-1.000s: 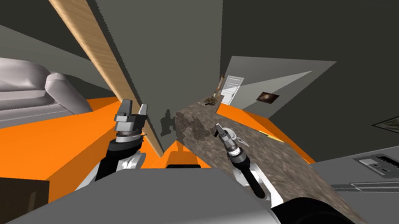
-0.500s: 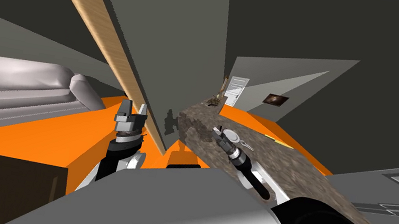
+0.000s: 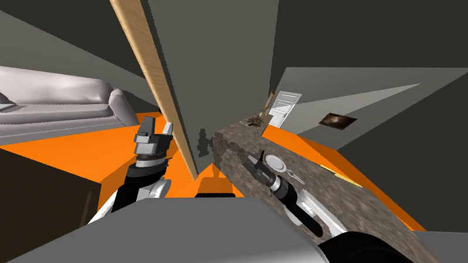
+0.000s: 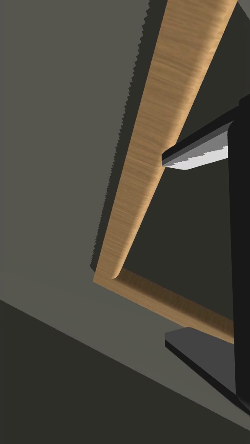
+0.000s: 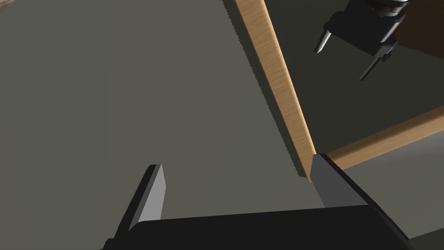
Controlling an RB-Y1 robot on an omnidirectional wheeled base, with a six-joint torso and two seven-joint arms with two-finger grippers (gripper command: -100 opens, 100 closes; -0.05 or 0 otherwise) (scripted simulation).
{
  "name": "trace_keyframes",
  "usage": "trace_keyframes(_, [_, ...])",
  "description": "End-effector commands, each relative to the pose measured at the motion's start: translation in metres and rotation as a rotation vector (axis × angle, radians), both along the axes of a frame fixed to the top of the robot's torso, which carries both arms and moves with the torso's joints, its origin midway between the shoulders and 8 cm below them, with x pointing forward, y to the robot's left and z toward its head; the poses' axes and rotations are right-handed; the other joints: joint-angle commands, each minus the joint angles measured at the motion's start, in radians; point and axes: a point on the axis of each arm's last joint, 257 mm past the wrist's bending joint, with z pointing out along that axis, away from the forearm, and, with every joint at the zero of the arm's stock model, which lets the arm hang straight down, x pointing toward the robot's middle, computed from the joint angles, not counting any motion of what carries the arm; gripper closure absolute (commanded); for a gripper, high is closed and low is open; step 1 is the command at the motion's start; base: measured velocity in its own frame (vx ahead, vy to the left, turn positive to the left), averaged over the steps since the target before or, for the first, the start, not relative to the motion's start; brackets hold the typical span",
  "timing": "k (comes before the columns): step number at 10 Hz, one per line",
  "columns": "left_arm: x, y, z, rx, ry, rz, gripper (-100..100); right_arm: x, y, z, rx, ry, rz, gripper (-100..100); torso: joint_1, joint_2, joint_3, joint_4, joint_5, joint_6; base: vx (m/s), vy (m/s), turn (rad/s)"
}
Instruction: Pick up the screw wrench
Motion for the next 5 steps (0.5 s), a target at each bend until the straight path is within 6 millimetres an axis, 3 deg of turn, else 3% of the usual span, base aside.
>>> trace_keyframes(1, [0.000,0.000,0.000,0.000,0.000,0.000,0,-0.004,0.001,-0.012,-0.056,0.015,0.028,-100,0.000,0.000,0.000,0.000,0.000,0.000,-0.001,-0.022,0.108])
trace_keyframes(2, [0.000,0.000,0.000,0.000,0.000,0.000,0,-0.009,-0.001,-0.027,-0.117,0.031,0.042,-100,0.000,0.000,0.000,0.000,0.000,0.001,0.005,-0.025,0.221])
trace_keyframes(4, [0.000,0.000,0.000,0.000,0.000,0.000,0,-0.012,0.000,-0.032,-0.149,0.040,0.068,-100,-0.001,-0.001,0.000,0.000,0.000,0.001,0.002,-0.019,0.044])
trace_keyframes(5, [0.000,0.000,0.000,0.000,0.000,0.000,0,-0.018,-0.003,-0.048,-0.215,0.058,0.086,-100,0.000,0.000,0.000,0.000,0.000,0.001,0.001,-0.010,0.198])
